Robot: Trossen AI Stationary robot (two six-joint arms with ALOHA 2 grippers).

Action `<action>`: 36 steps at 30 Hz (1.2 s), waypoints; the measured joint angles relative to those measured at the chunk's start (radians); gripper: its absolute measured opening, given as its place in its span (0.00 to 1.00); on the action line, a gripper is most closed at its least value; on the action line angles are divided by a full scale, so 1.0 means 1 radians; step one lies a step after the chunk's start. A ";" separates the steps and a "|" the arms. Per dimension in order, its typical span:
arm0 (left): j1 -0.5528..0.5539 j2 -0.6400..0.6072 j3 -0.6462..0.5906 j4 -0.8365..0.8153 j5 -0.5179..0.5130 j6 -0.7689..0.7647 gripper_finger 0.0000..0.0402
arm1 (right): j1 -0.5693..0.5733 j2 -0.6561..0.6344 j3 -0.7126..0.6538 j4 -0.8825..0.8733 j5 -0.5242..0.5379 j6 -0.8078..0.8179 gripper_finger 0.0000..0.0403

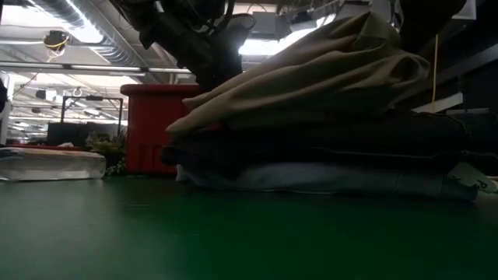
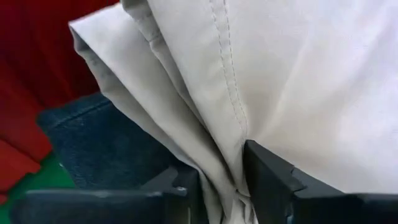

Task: Fold Laundry from Bin
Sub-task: Stack the folded gray shorts on top of the folded dark blue pants

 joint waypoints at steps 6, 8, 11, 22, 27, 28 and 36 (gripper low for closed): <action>0.000 0.000 0.000 0.000 -0.006 0.026 0.34 | 0.000 0.000 0.000 -0.002 0.000 -0.003 0.26; 0.001 0.000 0.000 -0.001 -0.006 0.041 0.38 | 0.000 0.000 0.000 -0.006 0.000 -0.003 0.30; 0.003 -0.006 0.000 -0.013 -0.006 0.093 0.42 | 0.000 0.000 0.000 -0.028 -0.001 -0.003 0.36; 0.018 -0.097 -0.001 -0.078 -0.009 0.204 0.47 | 0.000 0.001 0.000 -0.205 -0.142 -0.005 0.41; 0.026 -0.139 -0.001 -0.083 -0.016 0.205 0.47 | 0.000 0.001 0.000 -0.256 -0.160 -0.005 0.40; 0.025 -0.147 -0.001 -0.082 -0.015 0.205 0.47 | 0.000 0.001 0.000 -0.271 -0.167 -0.005 0.40; -0.002 -0.201 -0.001 -0.080 -0.010 0.205 0.47 | 0.000 0.000 0.000 -0.393 -0.311 -0.005 0.40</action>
